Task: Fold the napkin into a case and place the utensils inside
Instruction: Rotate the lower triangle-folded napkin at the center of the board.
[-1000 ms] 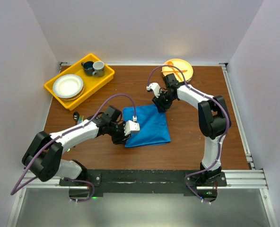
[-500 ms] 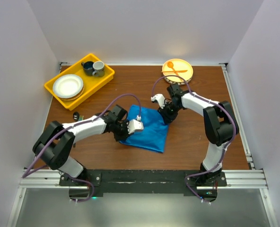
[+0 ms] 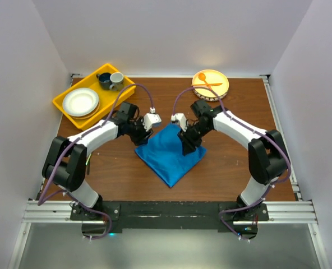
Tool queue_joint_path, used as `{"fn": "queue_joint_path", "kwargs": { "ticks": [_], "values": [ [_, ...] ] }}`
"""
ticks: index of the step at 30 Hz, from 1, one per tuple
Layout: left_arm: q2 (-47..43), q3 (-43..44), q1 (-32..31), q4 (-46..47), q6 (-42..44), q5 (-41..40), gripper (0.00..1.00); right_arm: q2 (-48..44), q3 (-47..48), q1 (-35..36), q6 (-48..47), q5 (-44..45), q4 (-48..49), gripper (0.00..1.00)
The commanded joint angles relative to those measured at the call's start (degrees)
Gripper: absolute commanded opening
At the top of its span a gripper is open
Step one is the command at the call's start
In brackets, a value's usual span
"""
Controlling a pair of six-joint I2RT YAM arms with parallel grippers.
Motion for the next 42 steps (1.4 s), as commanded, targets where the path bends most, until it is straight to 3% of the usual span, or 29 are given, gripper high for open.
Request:
{"fn": "queue_joint_path", "kwargs": {
  "ticks": [1,9,13,22,30,33,42],
  "values": [
    [-1.98,2.58,1.58,-3.05,-6.86,7.94,0.47,2.12,6.94,-4.02,0.47,0.09,-0.31,0.38],
    [-0.76,-0.23,1.31,-5.96,-11.62,12.79,0.34,7.85,6.60,-4.56,-5.51,10.12,1.72,0.32],
    [2.93,0.64,1.31,-5.35,-11.97,9.20,0.27,9.51,4.41,-4.47,-5.17,9.25,1.54,0.31],
    [14.10,9.77,2.10,-4.47,-12.76,4.00,0.23,9.61,0.88,-1.75,-2.10,4.33,0.75,0.32],
    [7.61,10.49,10.44,-4.91,-13.90,17.70,0.41,4.34,3.60,-1.57,2.30,-0.95,4.78,0.38],
    [6.11,9.70,13.61,-4.38,-14.96,17.54,0.47,4.16,5.45,-1.39,4.23,-1.74,7.25,0.38],
    [13.83,12.42,18.36,-6.05,-18.20,16.39,0.48,5.30,5.72,2.03,13.19,-4.91,14.54,0.36]
  ]
}}
